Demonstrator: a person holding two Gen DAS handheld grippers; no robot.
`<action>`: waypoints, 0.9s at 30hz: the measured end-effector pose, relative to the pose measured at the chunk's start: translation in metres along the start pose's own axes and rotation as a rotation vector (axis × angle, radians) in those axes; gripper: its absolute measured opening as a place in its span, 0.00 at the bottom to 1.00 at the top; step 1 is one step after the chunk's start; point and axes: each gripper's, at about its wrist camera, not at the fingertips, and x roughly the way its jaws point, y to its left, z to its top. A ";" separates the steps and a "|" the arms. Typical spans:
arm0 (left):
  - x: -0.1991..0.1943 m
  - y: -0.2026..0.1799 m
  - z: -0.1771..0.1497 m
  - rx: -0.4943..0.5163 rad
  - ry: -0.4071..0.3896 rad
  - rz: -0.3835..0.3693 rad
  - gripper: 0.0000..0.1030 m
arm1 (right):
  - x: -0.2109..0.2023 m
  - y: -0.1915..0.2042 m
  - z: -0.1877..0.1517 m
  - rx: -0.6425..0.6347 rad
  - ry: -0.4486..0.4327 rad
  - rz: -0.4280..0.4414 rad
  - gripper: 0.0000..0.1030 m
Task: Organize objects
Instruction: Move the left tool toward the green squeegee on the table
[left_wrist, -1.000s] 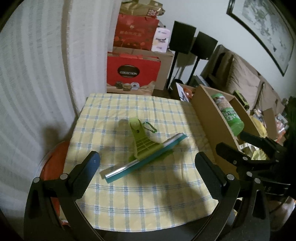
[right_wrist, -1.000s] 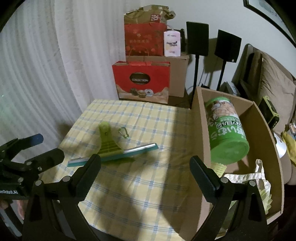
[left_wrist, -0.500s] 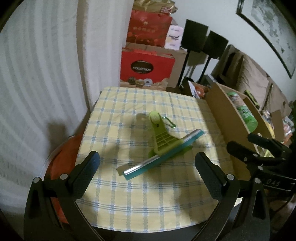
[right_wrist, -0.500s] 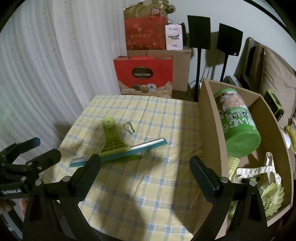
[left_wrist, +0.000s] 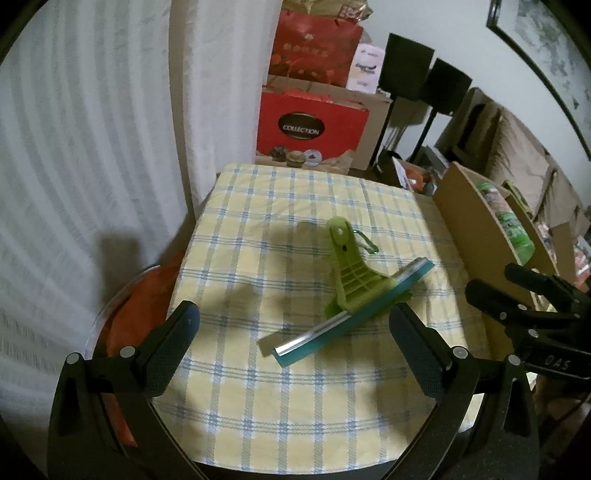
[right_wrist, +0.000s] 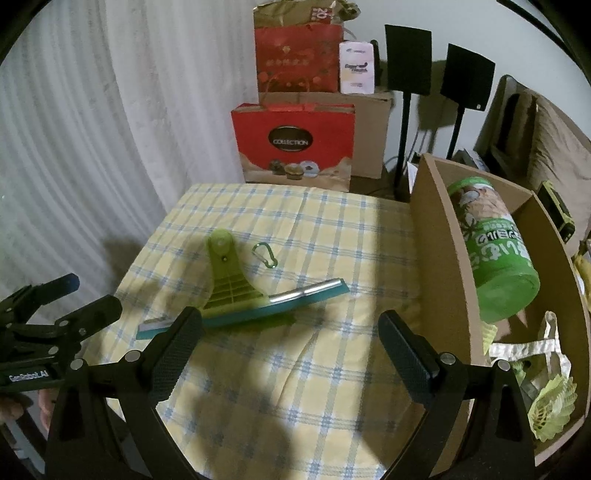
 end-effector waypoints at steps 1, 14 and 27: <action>0.001 0.002 0.000 -0.003 0.002 -0.001 1.00 | 0.001 0.001 0.001 -0.001 0.001 0.001 0.95; 0.038 0.022 0.007 -0.094 0.086 -0.095 1.00 | 0.027 -0.015 0.013 0.048 0.037 0.029 0.95; 0.084 -0.001 0.033 -0.127 0.190 -0.183 0.99 | 0.050 -0.031 0.002 0.114 0.097 0.083 0.87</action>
